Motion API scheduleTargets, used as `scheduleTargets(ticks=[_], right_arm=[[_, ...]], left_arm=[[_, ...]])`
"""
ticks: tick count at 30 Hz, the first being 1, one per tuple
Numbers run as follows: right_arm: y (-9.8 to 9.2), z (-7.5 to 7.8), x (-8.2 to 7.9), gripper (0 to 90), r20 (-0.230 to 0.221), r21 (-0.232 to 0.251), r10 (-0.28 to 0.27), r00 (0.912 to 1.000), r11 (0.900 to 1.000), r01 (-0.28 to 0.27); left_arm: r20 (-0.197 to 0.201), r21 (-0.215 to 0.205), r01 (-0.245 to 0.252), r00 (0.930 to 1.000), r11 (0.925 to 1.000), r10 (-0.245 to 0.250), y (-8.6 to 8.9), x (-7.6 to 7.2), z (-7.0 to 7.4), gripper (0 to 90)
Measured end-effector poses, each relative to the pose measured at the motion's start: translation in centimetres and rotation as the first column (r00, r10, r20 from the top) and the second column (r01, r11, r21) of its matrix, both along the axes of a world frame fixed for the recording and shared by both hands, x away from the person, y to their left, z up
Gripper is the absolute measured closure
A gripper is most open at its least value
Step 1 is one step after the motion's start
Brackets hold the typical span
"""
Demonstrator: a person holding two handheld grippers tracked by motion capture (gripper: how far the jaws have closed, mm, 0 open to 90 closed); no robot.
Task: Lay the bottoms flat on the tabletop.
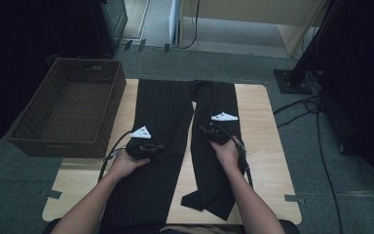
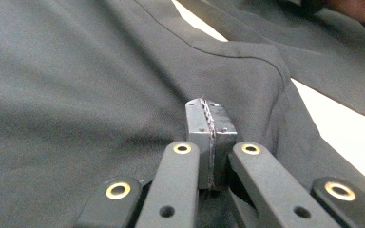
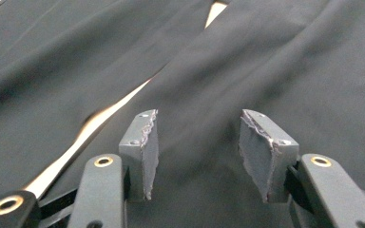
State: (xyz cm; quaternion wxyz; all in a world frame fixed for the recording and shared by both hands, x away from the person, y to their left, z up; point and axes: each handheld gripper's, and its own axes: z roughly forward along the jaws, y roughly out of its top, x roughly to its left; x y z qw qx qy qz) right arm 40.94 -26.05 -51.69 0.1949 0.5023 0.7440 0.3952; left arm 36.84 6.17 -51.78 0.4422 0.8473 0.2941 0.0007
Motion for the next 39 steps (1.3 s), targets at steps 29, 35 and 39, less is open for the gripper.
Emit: scheduleTargets(ticks=[29,35,39], right_arm=[[2.5,-0.5,-7.5,90.0,-0.023,-0.019,0.155,0.9876,0.988,-0.155],[2.2,-0.5,-8.7,90.0,-0.017,-0.030,0.160,0.9871,0.987,-0.160],[2.2,-0.5,-8.6,90.0,-0.020,-0.024,0.159,0.9871,0.987,-0.159]], left_arm=[[-0.032,0.029,-0.024,0.9992,0.9993,0.025,-0.6,0.6,0.1,65.9],[-0.036,0.010,-0.069,0.9970,0.9976,0.069,-0.7,3.2,1.8,55.9],[-0.009,0.015,-0.068,0.9976,0.9976,0.069,-1.4,5.3,2.4,56.1]])
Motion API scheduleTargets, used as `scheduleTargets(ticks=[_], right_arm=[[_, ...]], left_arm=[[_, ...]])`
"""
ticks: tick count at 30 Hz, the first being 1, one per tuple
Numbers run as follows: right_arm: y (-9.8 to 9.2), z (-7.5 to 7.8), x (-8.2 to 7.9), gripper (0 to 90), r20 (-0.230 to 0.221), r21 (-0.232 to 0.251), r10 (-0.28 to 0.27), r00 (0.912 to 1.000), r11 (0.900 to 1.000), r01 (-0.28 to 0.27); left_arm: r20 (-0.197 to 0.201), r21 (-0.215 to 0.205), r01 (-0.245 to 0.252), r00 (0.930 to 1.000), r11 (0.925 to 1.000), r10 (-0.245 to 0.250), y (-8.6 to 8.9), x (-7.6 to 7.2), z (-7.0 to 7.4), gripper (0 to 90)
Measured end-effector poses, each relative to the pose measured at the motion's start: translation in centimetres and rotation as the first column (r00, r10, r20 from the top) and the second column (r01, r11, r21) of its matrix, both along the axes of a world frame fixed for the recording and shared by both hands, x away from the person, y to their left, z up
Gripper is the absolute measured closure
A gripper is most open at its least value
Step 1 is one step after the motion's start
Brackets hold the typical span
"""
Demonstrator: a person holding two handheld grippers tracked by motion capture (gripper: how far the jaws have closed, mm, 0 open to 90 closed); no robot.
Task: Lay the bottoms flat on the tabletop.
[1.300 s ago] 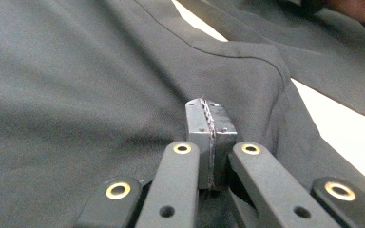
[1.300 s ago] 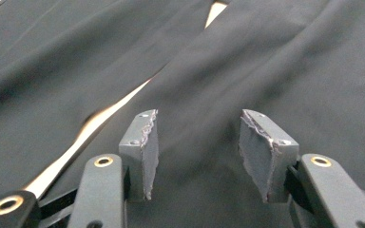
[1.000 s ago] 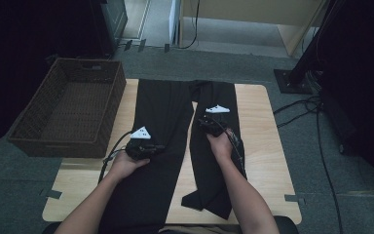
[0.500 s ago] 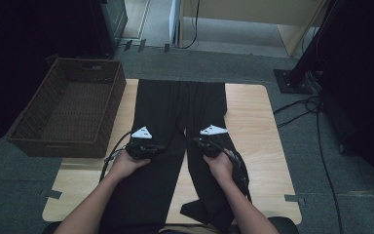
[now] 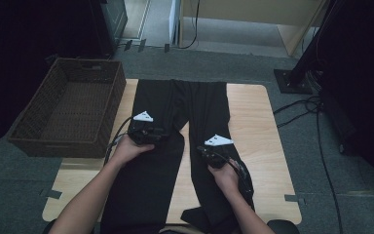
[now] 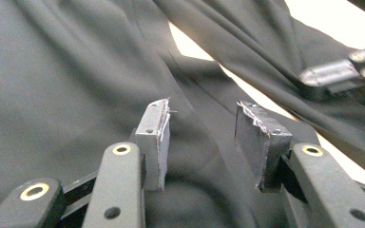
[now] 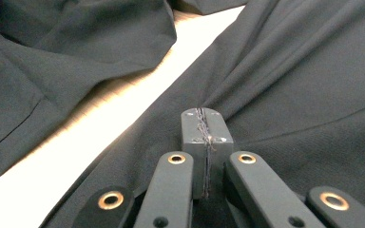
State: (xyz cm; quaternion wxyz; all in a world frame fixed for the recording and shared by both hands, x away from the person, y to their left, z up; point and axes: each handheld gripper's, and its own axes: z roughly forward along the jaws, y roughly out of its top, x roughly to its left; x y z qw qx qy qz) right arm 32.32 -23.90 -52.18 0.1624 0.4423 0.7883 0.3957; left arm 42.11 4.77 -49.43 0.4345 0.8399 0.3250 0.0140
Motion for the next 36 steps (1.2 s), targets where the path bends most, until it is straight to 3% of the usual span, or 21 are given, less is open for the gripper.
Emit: scheduleTargets(ticks=[5,7,8,14,16,17,18,21,23,25,29,32,36], right_arm=[[0.0,0.0,0.0,90.0,-0.001,0.002,0.000,1.0000,1.000,0.000],[0.0,0.0,0.0,90.0,0.004,-0.006,0.001,1.0000,1.000,-0.001],[0.0,0.0,0.0,90.0,0.007,-0.008,0.001,1.0000,1.000,-0.001],[0.1,0.0,-0.1,90.0,0.007,-0.012,-0.001,1.0000,1.000,0.001],[0.1,0.0,-0.1,90.0,0.009,-0.013,-0.002,1.0000,1.000,0.002],[0.1,0.0,-0.1,90.0,0.010,-0.014,-0.003,0.9999,1.000,0.003],[0.1,0.0,-0.1,90.0,0.010,-0.016,-0.002,0.9999,1.000,0.002],[0.1,0.0,-0.1,90.0,0.015,-0.017,-0.004,0.9999,1.000,0.005],[0.0,0.0,-0.2,90.0,0.014,-0.017,-0.008,0.9999,1.000,0.008],[-0.2,0.0,-0.1,89.9,0.004,-0.002,-0.014,0.9999,1.000,0.014],[-0.7,0.0,0.2,89.8,-0.024,0.036,-0.026,0.9994,0.999,0.027],[-0.9,0.0,0.1,89.8,-0.030,0.033,-0.024,0.9993,0.999,0.025],[-1.1,0.2,-0.4,89.3,-0.041,0.020,-0.017,0.9990,1.000,0.018]], left_arm=[[0.038,0.012,0.007,0.9993,0.9999,-0.007,-0.7,1.6,0.2,51.9],[0.053,0.004,0.001,0.9986,1.0000,-0.001,-0.9,2.2,0.2,45.8],[0.072,0.035,0.001,0.9974,0.9994,-0.004,-1.4,2.7,0.0,45.1],[0.072,0.093,-0.001,0.9974,0.9957,-0.006,-2.5,3.7,-0.7,46.6],[0.071,0.114,-0.006,0.9974,0.9935,-0.002,-2.8,3.9,-1.1,56.7],[0.069,0.125,-0.008,0.9976,0.9921,0.000,-2.8,4.1,-1.3,56.7],[0.049,0.139,-0.022,0.9987,0.9900,0.016,-2.9,4.3,-1.7,74.3],[0.045,0.129,-0.033,0.9986,0.9911,0.027,-2.8,4.3,-1.9,89.8],[0.038,0.127,-0.027,0.9990,0.9915,0.022,-2.7,4.3,-1.8,90.0],[0.043,0.116,0.006,0.9990,0.9933,-0.011,-2.6,3.6,-1.6,90.0],[0.037,0.079,0.016,0.9991,0.9968,-0.019,-2.1,2.5,-1.5,90.0],[0.048,0.032,0.022,0.9986,0.9993,-0.023,-0.9,0.7,-1.2,90.0],[0.064,0.008,0.047,0.9968,0.9988,-0.048,-0.3,-1.1,-0.7,90.0]])
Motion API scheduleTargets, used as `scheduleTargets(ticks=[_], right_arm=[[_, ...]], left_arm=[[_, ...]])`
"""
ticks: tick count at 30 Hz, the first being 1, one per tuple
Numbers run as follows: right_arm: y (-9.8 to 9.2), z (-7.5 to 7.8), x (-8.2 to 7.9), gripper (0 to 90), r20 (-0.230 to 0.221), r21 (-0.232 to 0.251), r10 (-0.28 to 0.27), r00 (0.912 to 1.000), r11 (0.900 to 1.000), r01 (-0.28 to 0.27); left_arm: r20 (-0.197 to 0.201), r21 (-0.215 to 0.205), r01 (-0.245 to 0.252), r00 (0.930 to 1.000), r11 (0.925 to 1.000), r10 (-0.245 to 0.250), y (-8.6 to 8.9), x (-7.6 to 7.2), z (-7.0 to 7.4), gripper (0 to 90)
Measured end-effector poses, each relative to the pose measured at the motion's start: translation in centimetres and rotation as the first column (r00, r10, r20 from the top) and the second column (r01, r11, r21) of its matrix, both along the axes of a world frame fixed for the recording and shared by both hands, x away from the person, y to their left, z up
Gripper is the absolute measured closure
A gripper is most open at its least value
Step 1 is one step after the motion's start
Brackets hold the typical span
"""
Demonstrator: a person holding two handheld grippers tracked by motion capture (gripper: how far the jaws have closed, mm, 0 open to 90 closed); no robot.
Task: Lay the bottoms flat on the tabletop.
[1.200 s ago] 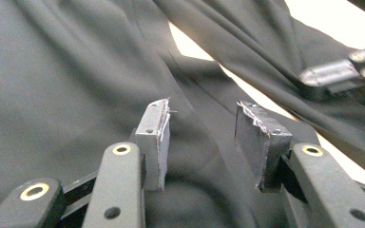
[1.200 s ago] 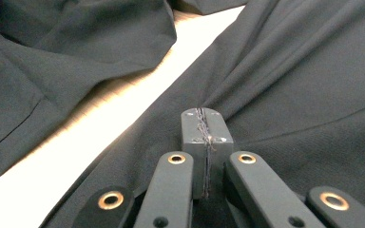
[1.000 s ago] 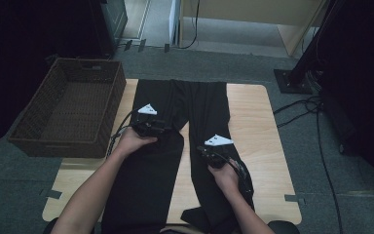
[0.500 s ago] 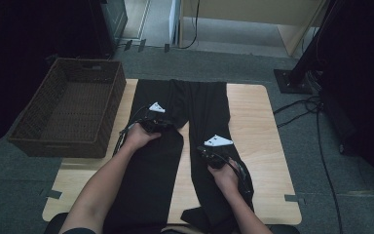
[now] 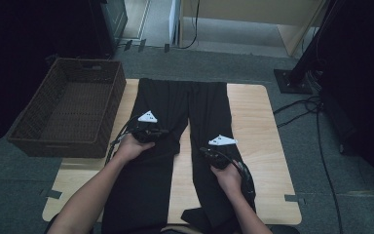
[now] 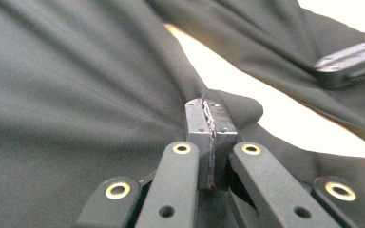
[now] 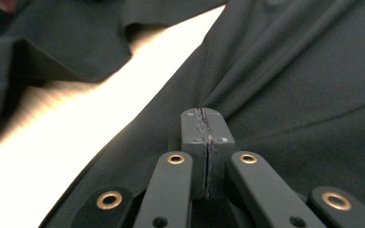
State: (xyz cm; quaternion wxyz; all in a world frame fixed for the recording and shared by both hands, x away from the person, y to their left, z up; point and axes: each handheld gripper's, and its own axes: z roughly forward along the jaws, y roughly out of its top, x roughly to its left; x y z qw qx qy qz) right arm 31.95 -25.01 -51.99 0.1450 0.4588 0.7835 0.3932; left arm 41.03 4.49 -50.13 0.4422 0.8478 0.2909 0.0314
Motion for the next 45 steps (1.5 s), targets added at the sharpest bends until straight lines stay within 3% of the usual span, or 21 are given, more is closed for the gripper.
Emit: scheduleTargets(ticks=[2,4,9,10,11,12,14,15,16,19,23,24,25,29,32,36,41,42,45], right_arm=[[-0.1,0.0,0.0,88.2,0.005,-0.008,-0.001,1.0000,1.000,0.001],[-0.4,0.0,0.4,79.3,0.013,-0.001,-0.019,0.9997,1.000,0.019],[-1.0,-0.1,1.3,70.4,0.042,0.035,-0.045,0.9981,0.998,0.043],[-1.1,-0.1,1.6,69.3,0.025,0.050,-0.053,0.9983,0.997,0.051],[-1.3,-0.1,2.0,67.6,-0.003,0.059,-0.050,0.9988,0.997,0.050],[-1.4,0.0,2.4,66.3,-0.017,0.059,-0.049,0.9987,0.997,0.050],[-1.5,0.0,2.6,66.2,-0.008,0.061,-0.055,0.9985,0.997,0.055],[-1.5,0.1,2.8,65.7,0.022,0.064,-0.061,0.9979,0.996,0.060],[-1.6,0.4,3.8,62.1,0.002,0.056,-0.062,0.9981,0.997,0.061],[-1.6,0.5,4.7,59.0,0.011,0.046,-0.072,0.9974,0.996,0.071],[-1.1,0.8,6.7,52.8,0.047,0.013,-0.098,0.9941,0.995,0.097],[-0.8,0.8,7.9,50.9,0.065,-0.027,-0.108,0.9920,0.994,0.110],[-0.7,0.8,8.2,50.8,0.068,-0.034,-0.110,0.9916,0.993,0.113],[-0.2,0.8,9.7,49.2,0.052,-0.008,-0.114,0.9922,0.993,0.114],[0.6,0.8,11.2,47.6,0.070,-0.015,-0.120,0.9903,0.992,0.121],[1.2,0.1,12.3,47.1,0.036,-0.056,-0.117,0.9925,0.991,0.118],[1.6,-0.1,12.2,51.3,0.061,-0.073,-0.106,0.9926,0.991,0.110],[1.6,-0.1,12.1,55.8,0.061,-0.070,-0.112,0.9919,0.991,0.116],[1.5,-0.1,11.6,83.2,0.069,-0.063,-0.099,0.9927,0.993,0.104]], left_arm=[[0.002,0.004,0.004,1.0000,1.0000,-0.004,0.1,-0.3,0.0,90.0],[-0.006,-0.002,0.000,1.0000,1.0000,0.000,0.0,-0.9,-0.3,90.0],[-0.027,-0.004,0.024,0.9993,0.9997,-0.024,0.0,-1.8,-1.0,90.0],[-0.027,-0.004,0.024,0.9993,0.9997,-0.024,0.0,-1.8,-1.0,90.0],[-0.062,-0.004,0.044,0.9971,0.9990,-0.044,0.1,-2.0,-1.1,90.0],[-0.067,-0.005,0.051,0.9965,0.9987,-0.051,0.1,-2.2,-1.1,90.0],[-0.059,-0.006,0.051,0.9969,0.9987,-0.051,0.1,-2.4,-1.1,90.0],[-0.055,-0.011,0.054,0.9970,0.9985,-0.054,0.1,-2.6,-1.1,90.0],[-0.054,-0.016,0.054,0.9971,0.9984,-0.055,0.2,-2.8,-1.1,90.0],[-0.052,-0.015,0.047,0.9975,0.9988,-0.048,0.2,-3.3,-1.1,90.0],[-0.047,-0.017,0.049,0.9977,0.9986,-0.050,0.3,-3.9,-1.1,90.0],[-0.042,-0.012,0.059,0.9973,0.9982,-0.060,0.3,-4.5,-1.2,90.0],[-0.041,-0.011,0.063,0.9971,0.9979,-0.064,0.4,-4.8,-1.2,90.0],[-0.040,-0.021,0.080,0.9959,0.9966,-0.081,0.4,-5.7,-1.2,90.0],[-0.046,-0.016,0.090,0.9948,0.9958,-0.091,0.4,-6.3,-1.3,90.0],[-0.073,-0.003,0.100,0.9923,0.9950,-0.100,0.4,-6.7,-1.7,90.0],[-0.078,0.004,0.080,0.9938,0.9968,-0.079,0.4,-6.8,-1.8,90.0],[-0.082,0.008,0.079,0.9936,0.9968,-0.078,0.4,-6.8,-1.8,90.0],[-0.088,0.016,0.078,0.9932,0.9969,-0.076,0.3,-6.8,-1.8,89.3]])
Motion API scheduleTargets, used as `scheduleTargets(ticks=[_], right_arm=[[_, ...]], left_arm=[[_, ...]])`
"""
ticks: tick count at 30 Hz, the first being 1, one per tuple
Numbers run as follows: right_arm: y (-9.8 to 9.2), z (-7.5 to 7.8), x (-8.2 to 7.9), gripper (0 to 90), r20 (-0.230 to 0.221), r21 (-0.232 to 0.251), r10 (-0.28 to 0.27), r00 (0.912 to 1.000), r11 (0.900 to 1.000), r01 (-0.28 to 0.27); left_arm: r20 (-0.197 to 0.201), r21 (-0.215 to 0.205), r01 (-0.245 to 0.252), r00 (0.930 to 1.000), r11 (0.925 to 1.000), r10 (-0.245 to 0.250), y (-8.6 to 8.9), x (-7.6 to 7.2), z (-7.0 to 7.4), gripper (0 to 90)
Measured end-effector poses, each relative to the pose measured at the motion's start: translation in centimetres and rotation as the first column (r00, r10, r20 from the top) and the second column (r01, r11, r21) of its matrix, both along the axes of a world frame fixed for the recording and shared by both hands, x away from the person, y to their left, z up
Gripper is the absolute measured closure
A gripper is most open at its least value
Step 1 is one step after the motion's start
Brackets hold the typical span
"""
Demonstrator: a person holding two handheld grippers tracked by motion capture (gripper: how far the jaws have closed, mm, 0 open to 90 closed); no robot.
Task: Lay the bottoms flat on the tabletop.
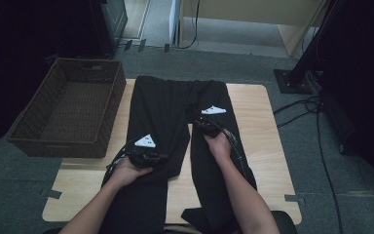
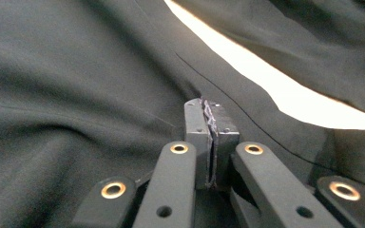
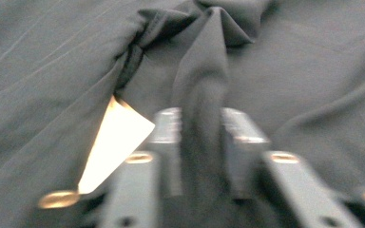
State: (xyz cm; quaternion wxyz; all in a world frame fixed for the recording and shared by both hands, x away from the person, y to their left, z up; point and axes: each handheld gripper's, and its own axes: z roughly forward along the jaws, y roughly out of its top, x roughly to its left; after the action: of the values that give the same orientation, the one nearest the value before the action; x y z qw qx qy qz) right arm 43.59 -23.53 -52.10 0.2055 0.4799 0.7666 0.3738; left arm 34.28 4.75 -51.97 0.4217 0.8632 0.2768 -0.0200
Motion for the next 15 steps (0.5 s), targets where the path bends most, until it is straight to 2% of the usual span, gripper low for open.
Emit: scheduleTargets(ticks=[1,2,3,5,10,12,15], right_arm=[[-0.1,0.0,-0.3,87.0,-0.010,0.012,-0.005,0.9999,1.000,0.005],[-0.1,0.0,-0.3,87.0,-0.010,0.012,-0.005,0.9999,1.000,0.005],[-0.3,0.1,-0.7,88.2,-0.035,0.041,-0.012,0.9993,0.999,0.014],[-0.5,0.2,-1.6,88.6,-0.057,0.048,-0.003,0.9983,0.999,0.005],[-0.7,0.0,-5.1,88.7,-0.042,0.059,0.047,0.9980,0.997,-0.044],[-0.8,-0.1,-6.3,88.7,-0.042,0.078,0.049,0.9979,0.996,-0.046],[-0.7,-0.1,-7.3,88.7,-0.036,0.067,0.063,0.9974,0.996,-0.060]], left_arm=[[0.000,0.000,0.000,1.0000,1.0000,0.000,0.0,0.0,0.0,89.1],[-0.004,0.003,0.000,1.0000,1.0000,0.000,0.0,0.0,0.0,89.1],[-0.014,-0.002,-0.001,0.9999,1.0000,0.001,0.1,0.1,0.0,88.6],[-0.020,-0.006,-0.001,0.9998,1.0000,0.001,0.1,0.2,0.0,88.2],[-0.021,-0.007,0.021,0.9996,0.9998,-0.021,0.0,0.1,0.0,87.3],[-0.028,-0.014,0.022,0.9993,0.9997,-0.023,0.0,0.2,0.0,82.2],[-0.030,-0.016,-0.001,0.9996,0.9999,0.000,0.0,0.5,0.3,69.0]])
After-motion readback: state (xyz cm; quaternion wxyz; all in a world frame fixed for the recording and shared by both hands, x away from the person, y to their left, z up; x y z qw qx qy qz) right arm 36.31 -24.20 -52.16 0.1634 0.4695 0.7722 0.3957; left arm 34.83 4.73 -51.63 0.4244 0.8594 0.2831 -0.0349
